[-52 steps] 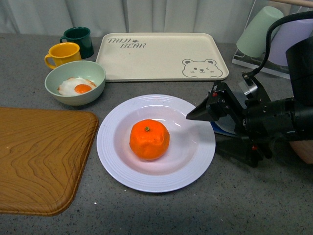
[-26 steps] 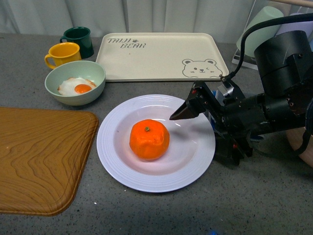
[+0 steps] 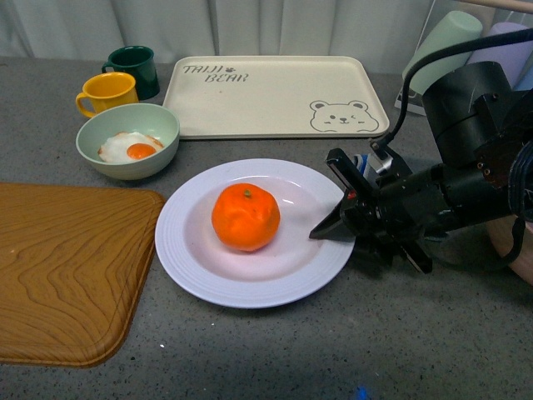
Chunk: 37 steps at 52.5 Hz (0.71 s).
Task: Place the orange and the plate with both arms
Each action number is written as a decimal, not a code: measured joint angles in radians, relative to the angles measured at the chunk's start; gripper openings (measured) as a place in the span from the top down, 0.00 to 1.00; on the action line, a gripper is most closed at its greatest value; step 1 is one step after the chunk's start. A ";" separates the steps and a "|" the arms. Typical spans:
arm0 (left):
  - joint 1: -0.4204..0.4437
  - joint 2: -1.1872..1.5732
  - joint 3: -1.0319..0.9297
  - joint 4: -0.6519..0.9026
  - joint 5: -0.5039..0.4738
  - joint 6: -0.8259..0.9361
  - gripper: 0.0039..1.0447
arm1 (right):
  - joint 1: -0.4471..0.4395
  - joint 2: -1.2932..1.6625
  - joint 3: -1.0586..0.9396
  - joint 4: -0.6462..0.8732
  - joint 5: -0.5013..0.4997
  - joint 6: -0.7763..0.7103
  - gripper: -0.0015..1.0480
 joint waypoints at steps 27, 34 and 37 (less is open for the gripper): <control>0.000 0.000 0.000 0.000 0.000 0.000 0.06 | -0.034 -0.023 -0.062 0.235 -0.043 0.024 0.96; 0.000 0.000 0.000 0.000 0.000 0.000 0.06 | -0.054 -0.023 -0.006 0.235 -0.061 0.038 0.96; 0.000 0.000 0.000 0.000 0.000 0.000 0.06 | -0.058 -0.018 0.049 0.225 -0.071 0.047 0.96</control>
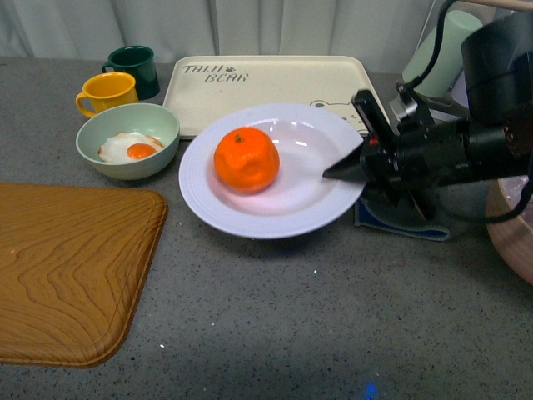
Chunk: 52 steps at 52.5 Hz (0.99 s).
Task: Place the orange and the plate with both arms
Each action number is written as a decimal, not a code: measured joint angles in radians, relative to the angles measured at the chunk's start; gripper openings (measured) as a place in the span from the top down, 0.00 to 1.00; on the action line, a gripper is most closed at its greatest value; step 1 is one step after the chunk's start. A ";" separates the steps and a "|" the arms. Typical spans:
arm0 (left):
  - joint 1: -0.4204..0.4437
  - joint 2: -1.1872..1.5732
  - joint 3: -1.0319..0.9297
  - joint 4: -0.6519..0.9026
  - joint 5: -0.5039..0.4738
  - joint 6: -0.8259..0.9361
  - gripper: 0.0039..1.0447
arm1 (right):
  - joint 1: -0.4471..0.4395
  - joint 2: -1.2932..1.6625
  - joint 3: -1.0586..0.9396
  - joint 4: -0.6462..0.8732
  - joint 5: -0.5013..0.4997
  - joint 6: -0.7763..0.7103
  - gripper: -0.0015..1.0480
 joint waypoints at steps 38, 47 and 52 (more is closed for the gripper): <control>0.000 0.000 0.000 0.000 0.000 0.000 0.06 | -0.045 0.483 0.948 -0.406 -0.005 0.053 0.96; 0.000 0.000 0.000 0.000 0.000 0.000 0.06 | -0.043 0.605 1.180 -0.556 0.015 0.050 0.96; 0.000 0.000 0.000 0.000 0.000 0.000 0.06 | -0.043 0.728 1.413 -0.704 0.031 0.043 0.96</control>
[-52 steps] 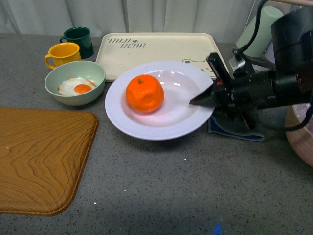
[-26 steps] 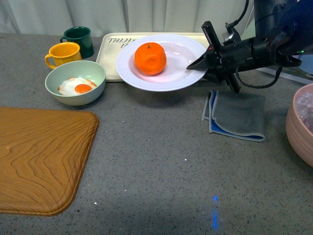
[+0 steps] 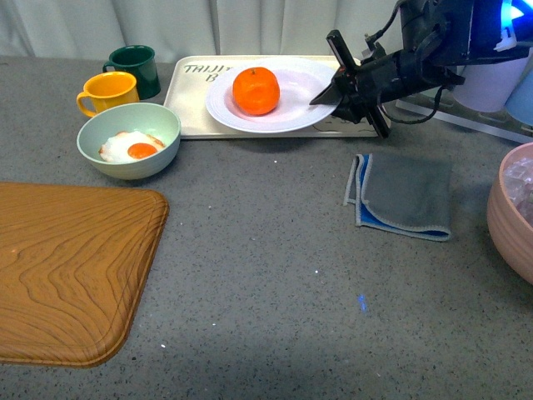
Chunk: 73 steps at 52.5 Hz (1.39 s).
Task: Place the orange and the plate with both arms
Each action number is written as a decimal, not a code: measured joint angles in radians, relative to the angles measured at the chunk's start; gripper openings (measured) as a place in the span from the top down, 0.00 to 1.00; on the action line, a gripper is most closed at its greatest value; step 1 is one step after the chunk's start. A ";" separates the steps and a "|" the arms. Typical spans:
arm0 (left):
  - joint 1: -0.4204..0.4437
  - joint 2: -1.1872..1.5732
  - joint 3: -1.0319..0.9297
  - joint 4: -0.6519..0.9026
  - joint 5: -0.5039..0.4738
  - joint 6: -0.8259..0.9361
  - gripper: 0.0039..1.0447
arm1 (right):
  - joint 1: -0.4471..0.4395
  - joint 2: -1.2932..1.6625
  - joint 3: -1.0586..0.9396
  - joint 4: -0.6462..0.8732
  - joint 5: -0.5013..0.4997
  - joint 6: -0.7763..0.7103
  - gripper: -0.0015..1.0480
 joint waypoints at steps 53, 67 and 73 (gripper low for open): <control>0.000 0.000 0.000 0.000 0.000 0.000 0.06 | 0.016 -0.832 -1.433 1.245 0.805 -0.727 0.39; 0.000 0.000 0.000 0.000 0.000 0.000 0.06 | -0.048 -1.138 -1.917 1.606 0.791 -0.804 0.85; 0.000 0.000 0.000 0.000 0.000 0.000 0.06 | -0.063 -1.281 -2.061 1.575 0.765 -0.811 0.99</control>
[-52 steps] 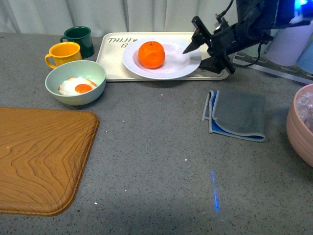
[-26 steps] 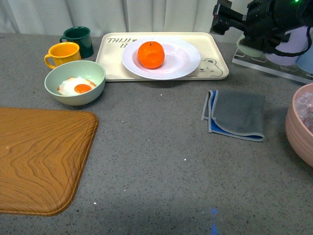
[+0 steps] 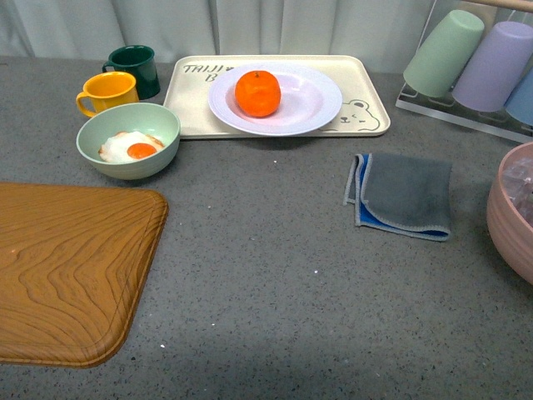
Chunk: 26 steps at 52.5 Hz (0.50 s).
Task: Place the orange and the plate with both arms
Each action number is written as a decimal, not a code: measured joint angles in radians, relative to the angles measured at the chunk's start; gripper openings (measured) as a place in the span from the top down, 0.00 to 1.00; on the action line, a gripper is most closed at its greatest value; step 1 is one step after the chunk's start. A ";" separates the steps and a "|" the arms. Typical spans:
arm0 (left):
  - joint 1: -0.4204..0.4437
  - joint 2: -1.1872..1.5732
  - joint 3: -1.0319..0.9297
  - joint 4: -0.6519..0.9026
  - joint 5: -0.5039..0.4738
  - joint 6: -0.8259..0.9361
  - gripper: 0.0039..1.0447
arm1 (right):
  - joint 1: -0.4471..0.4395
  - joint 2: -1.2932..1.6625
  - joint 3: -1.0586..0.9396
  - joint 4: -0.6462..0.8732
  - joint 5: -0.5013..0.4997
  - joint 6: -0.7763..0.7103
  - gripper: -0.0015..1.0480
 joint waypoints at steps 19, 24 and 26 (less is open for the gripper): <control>0.000 0.000 0.000 0.000 0.000 0.000 0.06 | -0.049 -0.253 -0.227 -0.014 -0.058 0.000 0.99; 0.000 0.000 0.000 0.000 0.000 0.000 0.06 | -0.076 -0.318 -0.270 -0.035 -0.078 0.000 0.99; 0.000 0.000 0.000 0.000 0.000 0.000 0.06 | -0.080 -0.339 -0.283 -0.043 -0.078 0.000 0.99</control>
